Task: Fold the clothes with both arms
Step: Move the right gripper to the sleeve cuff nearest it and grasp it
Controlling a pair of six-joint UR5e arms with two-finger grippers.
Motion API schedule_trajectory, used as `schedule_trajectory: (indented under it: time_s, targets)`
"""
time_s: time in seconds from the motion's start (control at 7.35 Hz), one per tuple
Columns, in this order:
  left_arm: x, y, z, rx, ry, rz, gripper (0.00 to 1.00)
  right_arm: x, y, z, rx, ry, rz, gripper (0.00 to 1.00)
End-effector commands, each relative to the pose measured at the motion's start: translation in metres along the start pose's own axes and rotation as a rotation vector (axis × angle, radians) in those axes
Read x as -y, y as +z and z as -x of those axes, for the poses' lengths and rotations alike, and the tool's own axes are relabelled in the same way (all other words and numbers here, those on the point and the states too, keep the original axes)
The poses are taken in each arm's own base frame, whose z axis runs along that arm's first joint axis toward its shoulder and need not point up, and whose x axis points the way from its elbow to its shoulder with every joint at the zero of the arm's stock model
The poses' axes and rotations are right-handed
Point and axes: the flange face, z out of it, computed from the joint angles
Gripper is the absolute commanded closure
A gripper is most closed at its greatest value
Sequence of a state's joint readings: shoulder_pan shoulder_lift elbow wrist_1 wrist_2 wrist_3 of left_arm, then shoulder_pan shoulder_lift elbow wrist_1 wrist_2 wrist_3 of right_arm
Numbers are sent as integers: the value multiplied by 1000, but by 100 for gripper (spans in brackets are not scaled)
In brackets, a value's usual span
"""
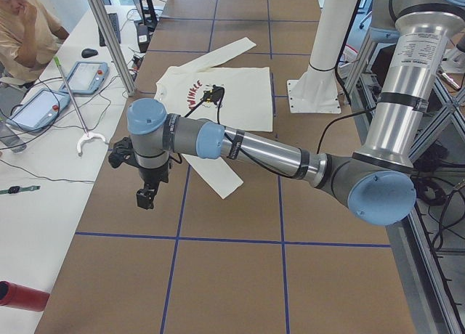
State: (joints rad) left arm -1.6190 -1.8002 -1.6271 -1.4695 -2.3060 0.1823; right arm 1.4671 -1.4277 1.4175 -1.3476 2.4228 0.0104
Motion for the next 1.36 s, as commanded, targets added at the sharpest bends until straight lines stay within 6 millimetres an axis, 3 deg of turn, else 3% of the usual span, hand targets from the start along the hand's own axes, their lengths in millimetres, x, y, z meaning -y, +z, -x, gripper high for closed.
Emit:
schedule_trajectory:
  time_s: [0.0,0.14,0.27,0.54,0.82,0.95,1.22]
  targets:
    - [2,5,-13,-12,30,2,0,-33,42,46,91,-26,-83,0]
    - [1,5,-18,-59,59,-31,0,-54,68,96,172,83,-108,0]
    - [-1,18,-17,-57,117,-83,0,-83,84,117,236,165,-108,0]
    - [-37,60,4,-103,178,-137,0,-104,101,177,283,331,-22,0]
    - [-39,64,4,-142,177,-139,0,-146,119,183,207,324,-17,1]
    - [-39,62,1,-167,145,-140,0,-166,126,174,182,351,9,6]
    - [-39,62,-4,-211,120,-139,0,-171,145,191,145,513,15,15]
